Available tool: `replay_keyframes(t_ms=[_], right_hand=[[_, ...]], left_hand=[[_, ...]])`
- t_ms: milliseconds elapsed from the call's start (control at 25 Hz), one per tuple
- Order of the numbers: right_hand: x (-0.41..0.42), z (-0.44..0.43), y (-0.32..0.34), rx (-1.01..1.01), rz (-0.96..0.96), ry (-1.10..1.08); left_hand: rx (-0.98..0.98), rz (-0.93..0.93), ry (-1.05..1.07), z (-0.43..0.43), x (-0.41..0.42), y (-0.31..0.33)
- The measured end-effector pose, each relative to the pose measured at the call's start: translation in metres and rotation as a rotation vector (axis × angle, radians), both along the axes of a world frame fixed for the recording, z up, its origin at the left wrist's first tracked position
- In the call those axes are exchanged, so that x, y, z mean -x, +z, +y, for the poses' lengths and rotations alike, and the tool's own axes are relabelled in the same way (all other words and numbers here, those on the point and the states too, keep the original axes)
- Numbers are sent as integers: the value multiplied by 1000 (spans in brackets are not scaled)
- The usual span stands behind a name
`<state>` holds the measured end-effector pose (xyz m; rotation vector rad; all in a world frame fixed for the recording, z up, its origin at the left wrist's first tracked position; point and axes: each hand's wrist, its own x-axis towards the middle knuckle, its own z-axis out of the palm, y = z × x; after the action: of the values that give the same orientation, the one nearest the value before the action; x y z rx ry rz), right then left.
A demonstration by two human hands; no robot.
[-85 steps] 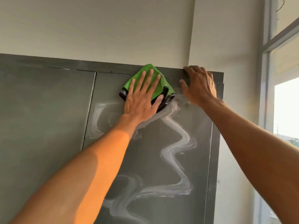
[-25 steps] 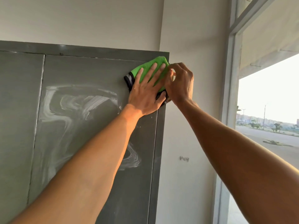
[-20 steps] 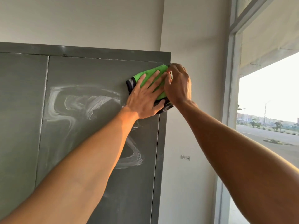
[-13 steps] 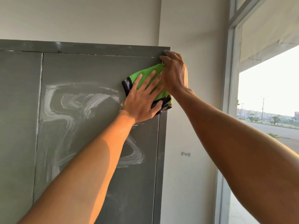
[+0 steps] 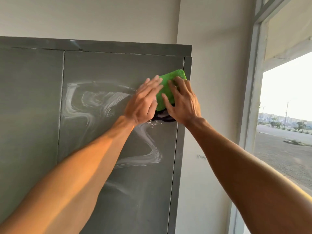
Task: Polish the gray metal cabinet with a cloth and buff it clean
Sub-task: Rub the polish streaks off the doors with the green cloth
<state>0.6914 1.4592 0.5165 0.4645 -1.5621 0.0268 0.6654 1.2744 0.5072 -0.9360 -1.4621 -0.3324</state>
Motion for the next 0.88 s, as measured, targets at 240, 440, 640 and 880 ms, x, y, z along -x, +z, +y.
replay_keyframes(t_ms=[240,440,640,880], right_hand=[[10,-16,17,-46,-89,-286],[7,-37,-20,161,-122,-306],[6,-57,-165,309,-162,-392],[11,-75,-71,360,-189,-411]], left_hand=[[-275,-25,350,-64,22,-27],[-320,-62,339,-101,34,-25],[-242,-78,306,-133,51,-46],[-186,-97,358,-143,54,-65]])
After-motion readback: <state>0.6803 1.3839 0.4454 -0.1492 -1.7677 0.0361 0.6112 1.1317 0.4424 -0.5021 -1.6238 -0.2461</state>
